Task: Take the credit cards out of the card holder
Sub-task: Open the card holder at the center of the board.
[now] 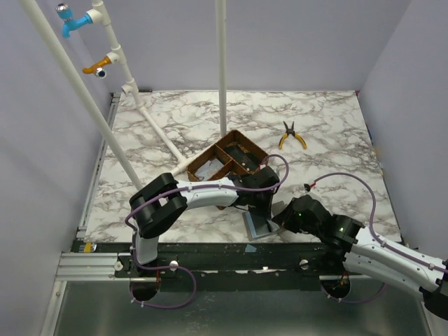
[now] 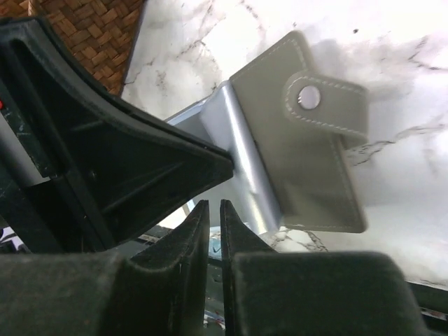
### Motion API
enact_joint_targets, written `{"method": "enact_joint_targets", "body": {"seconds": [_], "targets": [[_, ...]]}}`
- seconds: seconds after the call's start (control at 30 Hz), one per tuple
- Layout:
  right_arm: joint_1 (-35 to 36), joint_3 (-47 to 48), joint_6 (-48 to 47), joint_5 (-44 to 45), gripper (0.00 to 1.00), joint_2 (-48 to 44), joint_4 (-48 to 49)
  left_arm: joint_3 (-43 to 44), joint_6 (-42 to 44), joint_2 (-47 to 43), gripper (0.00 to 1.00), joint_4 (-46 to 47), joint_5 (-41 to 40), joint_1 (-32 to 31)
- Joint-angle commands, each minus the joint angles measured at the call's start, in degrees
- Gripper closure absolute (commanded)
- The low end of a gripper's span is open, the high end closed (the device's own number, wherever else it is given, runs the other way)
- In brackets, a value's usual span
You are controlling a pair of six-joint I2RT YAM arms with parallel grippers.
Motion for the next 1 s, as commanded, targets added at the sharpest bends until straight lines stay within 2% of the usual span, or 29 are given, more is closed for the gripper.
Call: {"method": "enact_joint_targets", "body": {"seconds": [0.0, 0.33, 0.5, 0.8, 0.97], "targets": [[-0.03, -2.27, 1.66, -4.56, 0.87, 1.35, 7.27, 2.39, 1.35, 1.54, 0.97, -0.65, 1.36, 0.58], [-0.03, -4.84, 1.86, -4.83, 0.92, 5.83, 9.70, 2.92, 1.88, 1.91, 0.97, -0.66, 1.51, 1.42], [-0.04, -2.96, 3.50, 1.31, 0.94, 8.57, 3.85, 2.10, 2.36, 0.31, 0.95, -0.91, 1.19, 1.59], [-0.04, -1.34, 6.36, 7.42, 0.97, 9.16, 1.05, -1.85, 3.96, -6.98, 0.77, -2.56, -2.31, 1.55], [-0.04, -0.80, 5.97, 9.36, 0.95, 9.01, 1.92, -5.87, 3.39, -10.55, 0.75, -2.50, -3.40, 1.58]]}}
